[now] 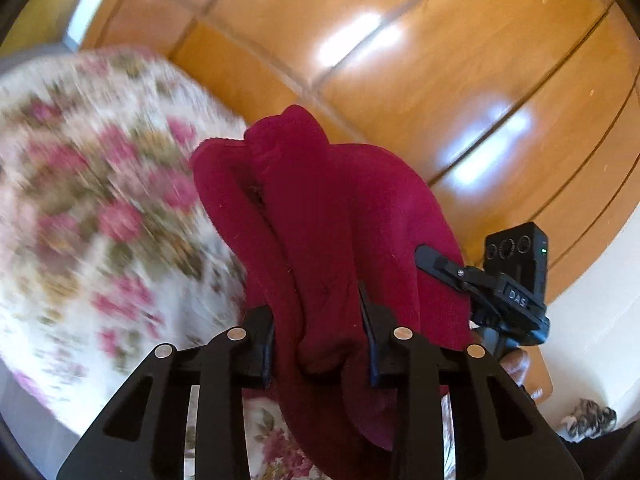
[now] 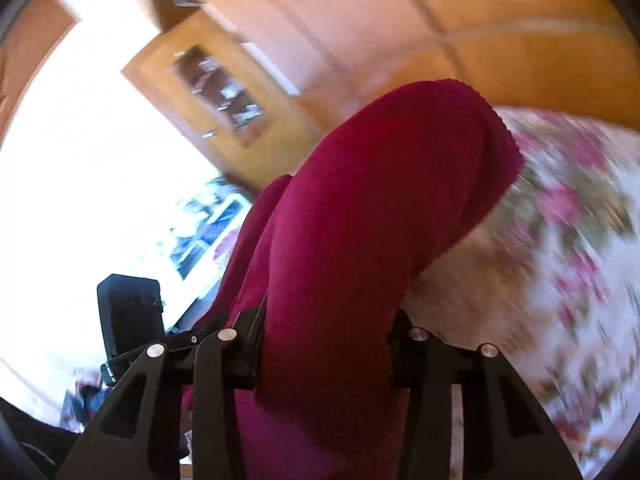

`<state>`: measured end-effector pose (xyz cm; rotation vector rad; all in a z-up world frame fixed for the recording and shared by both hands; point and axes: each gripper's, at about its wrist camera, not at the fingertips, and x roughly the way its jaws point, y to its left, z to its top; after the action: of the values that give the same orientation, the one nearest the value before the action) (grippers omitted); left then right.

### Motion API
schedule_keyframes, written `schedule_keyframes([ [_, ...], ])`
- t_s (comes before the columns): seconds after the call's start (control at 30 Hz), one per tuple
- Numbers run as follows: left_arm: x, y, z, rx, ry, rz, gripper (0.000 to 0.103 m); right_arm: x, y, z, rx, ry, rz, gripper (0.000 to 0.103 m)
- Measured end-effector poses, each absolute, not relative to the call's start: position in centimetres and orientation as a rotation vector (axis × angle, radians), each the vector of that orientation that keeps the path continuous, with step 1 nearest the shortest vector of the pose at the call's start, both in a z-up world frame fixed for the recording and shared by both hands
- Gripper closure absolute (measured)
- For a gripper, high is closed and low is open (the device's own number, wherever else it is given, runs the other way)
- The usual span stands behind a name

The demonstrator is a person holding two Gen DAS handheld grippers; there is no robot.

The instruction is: Fold small clothes

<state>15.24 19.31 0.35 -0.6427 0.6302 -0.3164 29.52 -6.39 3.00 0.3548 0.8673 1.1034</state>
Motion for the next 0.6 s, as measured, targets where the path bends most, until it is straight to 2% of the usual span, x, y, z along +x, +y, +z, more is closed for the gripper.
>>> schedule_keyframes([
  [0.13, 12.1, 22.9, 4.4, -0.604, 0.513, -0.201, 0.071, 30.8, -0.1, 5.1, 0.299, 0.854, 1.277, 0.062],
  [0.23, 11.4, 25.2, 4.8, -0.575, 0.492, -0.084, 0.071, 32.9, 4.7, 3.6, 0.278, 0.93, 1.345, 0.058],
  [0.33, 12.7, 26.9, 2.0, -0.569, 0.556, 0.028, 0.071, 35.2, 9.7, -0.2, 0.174, 1.049, 1.289, 0.047],
  [0.37, 13.4, 27.4, 0.5, -0.563, 0.601, 0.072, 0.071, 35.9, 10.8, -1.9, 0.151, 1.095, 1.243, 0.039],
  [0.43, 15.3, 28.4, -4.2, -0.596, 0.759, 0.124, 0.071, 37.2, 12.3, -5.8, 0.094, 1.199, 1.108, 0.029],
  [0.47, 15.4, 28.7, -5.3, -0.608, 0.798, 0.142, 0.069, 37.5, 12.5, -6.9, 0.073, 1.215, 1.056, 0.013],
  [0.5, 15.4, 28.8, -6.2, -0.628, 0.806, 0.159, 0.067, 37.3, 12.2, -7.5, 0.08, 1.207, 1.042, 0.01],
  [0.6, 14.6, 28.2, -4.8, -0.578, 0.774, 0.191, 0.058, 36.2, 10.7, -5.4, 0.058, 1.103, 1.01, 0.01],
])
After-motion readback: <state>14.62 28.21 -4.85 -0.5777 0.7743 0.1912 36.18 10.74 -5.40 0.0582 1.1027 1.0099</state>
